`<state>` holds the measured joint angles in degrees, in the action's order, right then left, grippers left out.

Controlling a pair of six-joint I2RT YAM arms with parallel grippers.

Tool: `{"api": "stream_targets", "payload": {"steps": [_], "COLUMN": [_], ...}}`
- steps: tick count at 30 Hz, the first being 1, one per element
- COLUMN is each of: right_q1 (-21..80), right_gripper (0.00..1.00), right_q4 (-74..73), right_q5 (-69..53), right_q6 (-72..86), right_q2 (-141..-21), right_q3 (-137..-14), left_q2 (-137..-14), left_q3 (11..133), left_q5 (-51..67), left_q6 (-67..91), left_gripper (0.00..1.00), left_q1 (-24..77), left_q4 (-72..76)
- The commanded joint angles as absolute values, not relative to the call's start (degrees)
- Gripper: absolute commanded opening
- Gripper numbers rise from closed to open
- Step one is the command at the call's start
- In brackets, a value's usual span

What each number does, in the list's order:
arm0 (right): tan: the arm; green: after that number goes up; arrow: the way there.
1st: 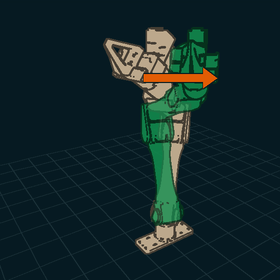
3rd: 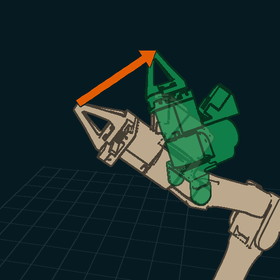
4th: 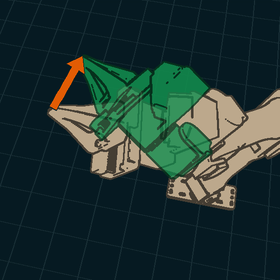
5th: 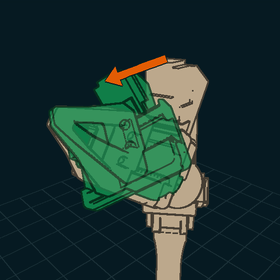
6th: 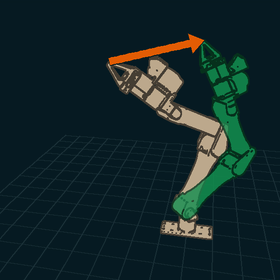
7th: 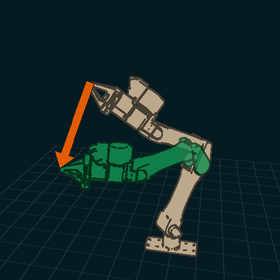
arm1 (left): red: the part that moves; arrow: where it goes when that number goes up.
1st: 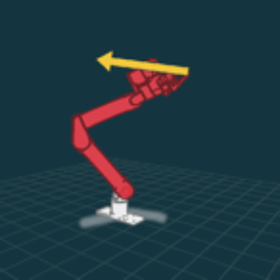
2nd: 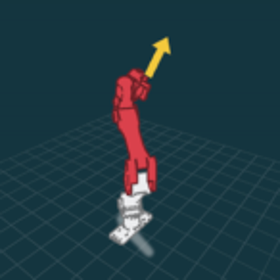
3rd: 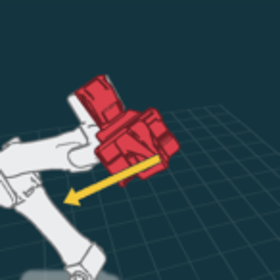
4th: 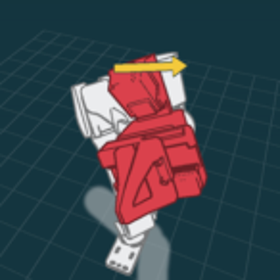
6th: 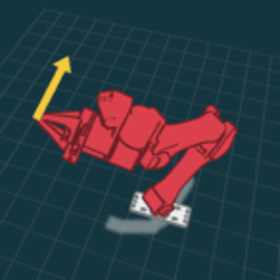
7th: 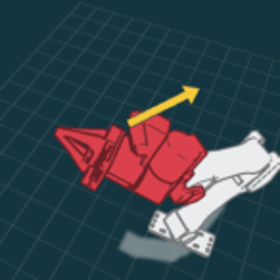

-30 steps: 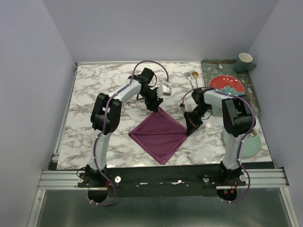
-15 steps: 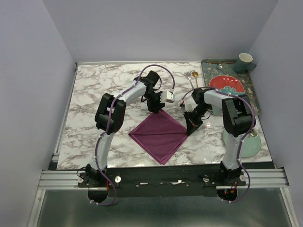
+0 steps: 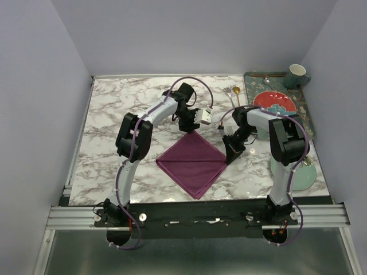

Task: Fold the napkin into a case and place the utensils inside
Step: Rotate the upper triangle-folded napkin at the center of the board.

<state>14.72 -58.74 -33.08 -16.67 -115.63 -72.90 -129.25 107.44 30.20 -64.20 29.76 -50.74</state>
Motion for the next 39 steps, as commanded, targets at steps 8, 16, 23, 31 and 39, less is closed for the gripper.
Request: {"api": "stream_targets", "payload": {"steps": [8, 16, 23, 31, 39], "right_q1": [14.94, 14.94, 14.85, 14.94, 14.94], "right_gripper": [0.01, 0.01, 0.01, 0.01, 0.01], "right_q4": [-58.97, -58.97, -59.15, -59.33, -59.5], "right_q5": [-31.99, -32.34, -32.08, -32.34, -32.17], "right_q6": [-18.63, -18.63, -18.81, -18.81, -18.63], "right_q2": [-116.72, -116.54, -116.37, -116.54, -116.37], "right_q3": [-73.65, -73.3, -73.39, -73.3, -73.92], "left_q2": [-130.26, -131.83, -131.92, -132.45, -132.01], "left_q3": [107.76, 110.03, 109.69, 108.37, 105.91], "left_q5": [28.74, 27.25, 26.54, 24.52, 22.59], "left_q6": [-70.93, -69.43, -71.19, -75.05, -78.75], "left_gripper": [0.56, 0.55, 0.54, 0.5, 0.3], "left_q1": [32.52, 32.7, 32.78, 32.96, 33.75], "left_q4": [-52.29, -52.65, -52.65, -52.91, -53.61]}}
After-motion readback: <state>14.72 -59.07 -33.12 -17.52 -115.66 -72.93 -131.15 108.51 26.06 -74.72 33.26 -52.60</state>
